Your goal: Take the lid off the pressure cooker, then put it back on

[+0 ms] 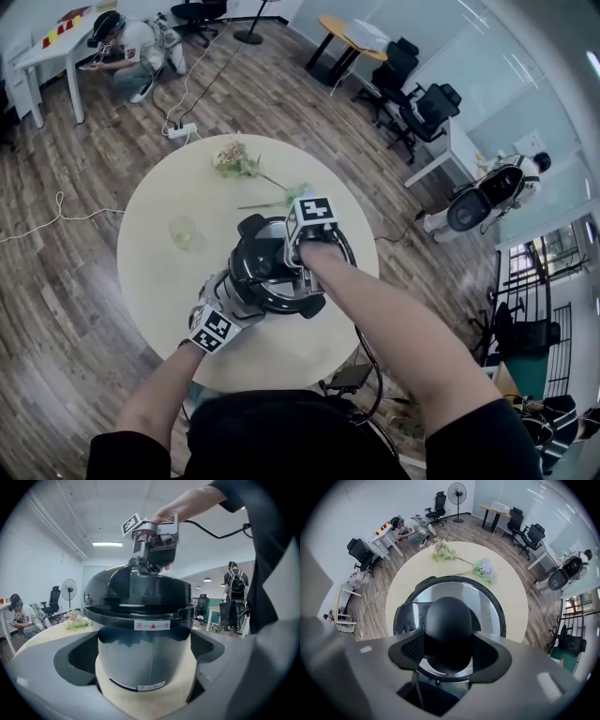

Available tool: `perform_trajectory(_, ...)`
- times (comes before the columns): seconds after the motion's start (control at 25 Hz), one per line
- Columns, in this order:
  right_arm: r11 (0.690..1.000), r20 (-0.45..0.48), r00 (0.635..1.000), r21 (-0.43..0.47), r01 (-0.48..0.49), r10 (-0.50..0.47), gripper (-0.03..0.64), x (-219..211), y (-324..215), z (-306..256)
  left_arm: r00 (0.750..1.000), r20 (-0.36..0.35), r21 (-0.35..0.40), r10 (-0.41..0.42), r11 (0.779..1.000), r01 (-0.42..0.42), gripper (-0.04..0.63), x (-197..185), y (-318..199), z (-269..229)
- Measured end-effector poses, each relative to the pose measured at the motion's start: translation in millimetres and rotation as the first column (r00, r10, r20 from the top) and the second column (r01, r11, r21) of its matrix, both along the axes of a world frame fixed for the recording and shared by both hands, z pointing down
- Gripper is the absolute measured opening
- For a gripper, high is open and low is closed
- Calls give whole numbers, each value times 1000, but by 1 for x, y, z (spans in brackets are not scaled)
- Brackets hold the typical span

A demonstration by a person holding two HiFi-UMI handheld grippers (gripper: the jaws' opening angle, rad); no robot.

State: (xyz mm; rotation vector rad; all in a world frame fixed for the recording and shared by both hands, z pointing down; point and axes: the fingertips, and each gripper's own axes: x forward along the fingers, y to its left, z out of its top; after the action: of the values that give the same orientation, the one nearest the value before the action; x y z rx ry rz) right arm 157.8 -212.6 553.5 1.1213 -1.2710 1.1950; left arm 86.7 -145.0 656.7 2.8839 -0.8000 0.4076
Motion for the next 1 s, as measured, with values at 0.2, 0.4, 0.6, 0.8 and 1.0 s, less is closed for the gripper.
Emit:
perform_trajectory(0.2,1000,9,1000,-7,-10,10,285,2,1,4,1000,-3,6,-2,1000,2,591,0,-1,0)
perform_trajectory(0.4,1000,8,1000,-24,15,-15,285,1,2,5,1000,0,3,-1,1000,1,591,0,-1,0)
perform_trajectory(0.6,995,-21,997,-67,77,-79,285,-1,4,8,1000,-3,2,-2,1000,2,591,-1,0,-1)
perform_trajectory(0.8,995,-28,998,-88,47,-50,288,-1,5,10,1000,-1,1,-3,1000,3,591,-1,1,0)
perform_trajectory(1.0,995,-38,999,-97,0,-3,290,0,2,9,1000,6,2,-6,1000,5,591,0,-2,-1)
